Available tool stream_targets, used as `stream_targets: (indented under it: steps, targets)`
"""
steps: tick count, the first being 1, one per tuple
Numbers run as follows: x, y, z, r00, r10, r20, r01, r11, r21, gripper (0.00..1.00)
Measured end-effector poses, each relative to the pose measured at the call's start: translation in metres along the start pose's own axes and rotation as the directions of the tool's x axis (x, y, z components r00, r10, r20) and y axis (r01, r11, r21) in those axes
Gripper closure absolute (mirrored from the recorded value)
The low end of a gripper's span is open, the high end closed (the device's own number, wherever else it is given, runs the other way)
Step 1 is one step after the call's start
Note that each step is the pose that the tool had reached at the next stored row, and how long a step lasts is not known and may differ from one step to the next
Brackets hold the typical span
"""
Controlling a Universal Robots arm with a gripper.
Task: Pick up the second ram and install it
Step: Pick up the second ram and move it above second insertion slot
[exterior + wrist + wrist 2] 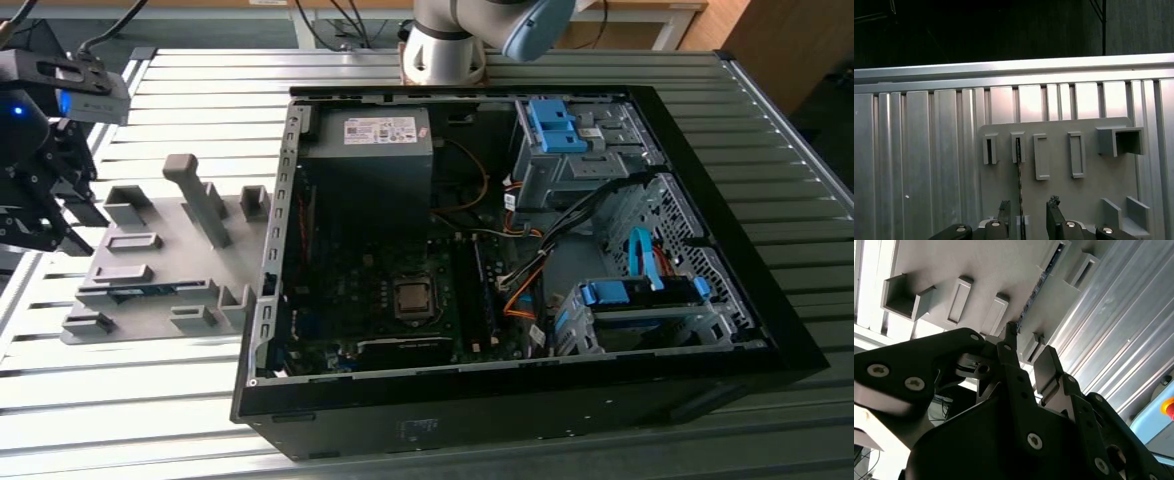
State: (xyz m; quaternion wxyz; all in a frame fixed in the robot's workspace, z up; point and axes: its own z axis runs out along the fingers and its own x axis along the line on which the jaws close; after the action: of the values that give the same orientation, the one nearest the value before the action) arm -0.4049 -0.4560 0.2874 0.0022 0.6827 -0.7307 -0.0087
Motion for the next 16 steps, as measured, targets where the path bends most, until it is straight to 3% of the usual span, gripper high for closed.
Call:
stream_targets:
  steps: [4,10,16]
  targets:
    - [0.0000,0.0000,0.0004,1.0000,0.000,0.0000,0.000,1.0000,0.0002,0.58]
    - [0.0000,-0.0001,0.0093,1.0000,0.000,0.0001,0.000,1.0000,0.0003,0.58]
    - [0.0001,-0.0002,0.0108,1.0000,0.000,0.0002,0.000,1.0000,0.0004,0.58]
